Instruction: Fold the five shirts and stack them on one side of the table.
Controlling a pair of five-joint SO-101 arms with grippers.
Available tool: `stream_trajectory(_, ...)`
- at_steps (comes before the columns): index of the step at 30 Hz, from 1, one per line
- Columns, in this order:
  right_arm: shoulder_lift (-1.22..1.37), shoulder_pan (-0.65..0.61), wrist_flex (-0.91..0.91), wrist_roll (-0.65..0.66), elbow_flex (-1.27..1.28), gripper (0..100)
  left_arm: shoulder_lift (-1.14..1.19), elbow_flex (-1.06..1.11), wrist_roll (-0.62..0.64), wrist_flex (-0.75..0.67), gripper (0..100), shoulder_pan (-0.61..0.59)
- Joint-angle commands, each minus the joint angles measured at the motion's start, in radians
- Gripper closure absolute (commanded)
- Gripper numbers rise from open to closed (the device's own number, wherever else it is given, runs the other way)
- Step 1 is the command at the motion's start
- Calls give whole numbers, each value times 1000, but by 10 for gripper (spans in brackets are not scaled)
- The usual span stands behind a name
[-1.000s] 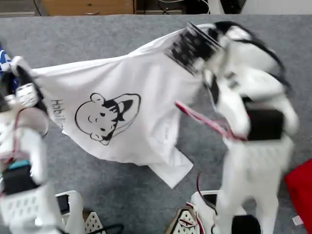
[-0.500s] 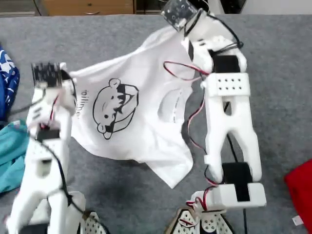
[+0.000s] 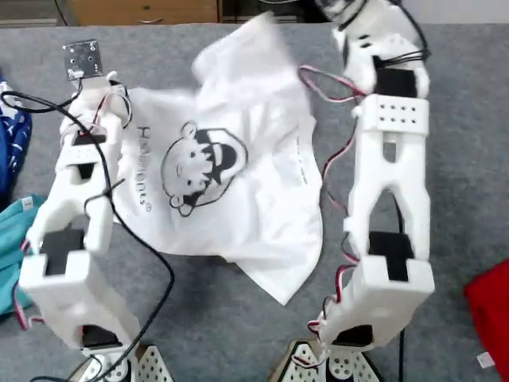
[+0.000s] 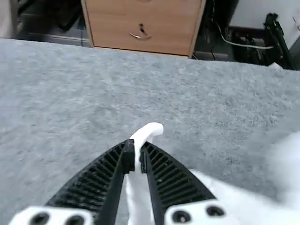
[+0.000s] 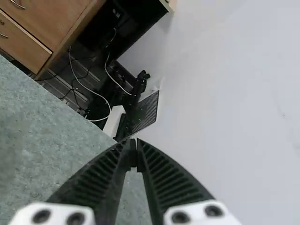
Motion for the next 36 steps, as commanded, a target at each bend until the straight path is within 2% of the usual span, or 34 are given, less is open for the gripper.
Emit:
stream_trajectory(1,45,15,-31,-5,-96,993,73,-181,6,48,980,9)
stream_trajectory(6,101,5,-23,-8,-111,993,189,-382,6,249,980,11)
stream_trajectory(11,153,-94,150,-17,-131,974,269,-497,6,384,980,28)
stream_trajectory(13,211,-145,213,-84,-168,936,292,-511,2,423,980,40)
stream_trajectory(19,522,-240,353,-239,-487,875,308,-517,-2,588,980,61)
stream_trajectory(25,898,-266,560,-341,-921,829,306,-531,-3,786,980,77)
stream_trajectory(32,1112,-266,899,-358,-1233,830,306,-677,-3,1037,980,77)
stream_trajectory(36,1116,-266,1031,-322,-1273,935,306,-747,-3,1125,980,77)
